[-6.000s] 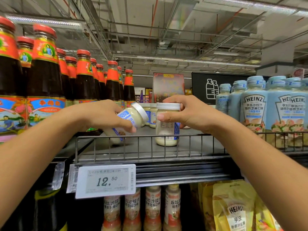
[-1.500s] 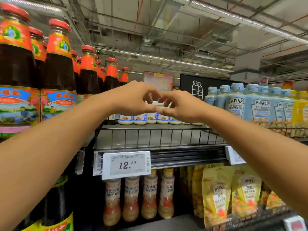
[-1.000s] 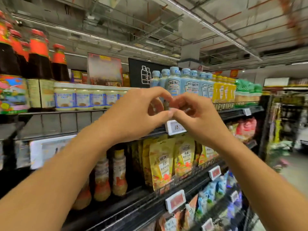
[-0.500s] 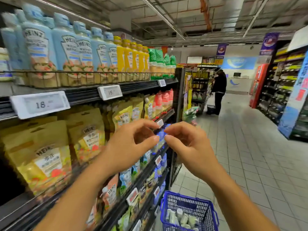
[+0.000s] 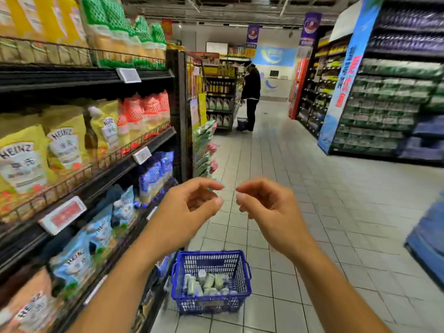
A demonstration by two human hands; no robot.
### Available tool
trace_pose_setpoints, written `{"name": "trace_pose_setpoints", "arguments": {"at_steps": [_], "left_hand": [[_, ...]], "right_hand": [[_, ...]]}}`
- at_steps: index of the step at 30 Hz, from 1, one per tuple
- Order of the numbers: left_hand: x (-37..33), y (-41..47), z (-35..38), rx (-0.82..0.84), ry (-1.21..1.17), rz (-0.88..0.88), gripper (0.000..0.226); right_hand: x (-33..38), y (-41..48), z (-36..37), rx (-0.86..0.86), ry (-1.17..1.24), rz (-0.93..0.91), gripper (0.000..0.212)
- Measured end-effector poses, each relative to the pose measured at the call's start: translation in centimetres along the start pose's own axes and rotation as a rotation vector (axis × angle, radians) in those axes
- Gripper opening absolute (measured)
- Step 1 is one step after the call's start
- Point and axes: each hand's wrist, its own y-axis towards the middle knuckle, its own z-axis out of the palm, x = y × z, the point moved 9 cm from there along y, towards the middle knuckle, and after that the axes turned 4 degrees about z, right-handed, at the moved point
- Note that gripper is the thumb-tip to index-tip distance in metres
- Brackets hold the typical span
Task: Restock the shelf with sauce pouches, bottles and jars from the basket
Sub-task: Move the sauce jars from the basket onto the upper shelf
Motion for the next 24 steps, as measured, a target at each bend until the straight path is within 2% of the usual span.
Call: {"name": "trace_pose_setpoints", "arguments": {"at_steps": [8,13,24], "left_hand": [[7.2,7.3,2.8,0.045,-0.049,-0.027,0.022],[12.9,12.3,3.0,0.077,-0.075,-0.06,0.02],[25.0,22.1,3.2,0.153,-0.125,-0.172,0.019]], "right_hand": [[-7.6,5.3,-1.6,-0.039,-0.038,0.09,0.009],[-12.7,10.3,-0.9,-0.063,-0.036,0.155,0.016],[-23.4,19.6,0.6,-0.12,-0.018,0.286,0.018]]}}
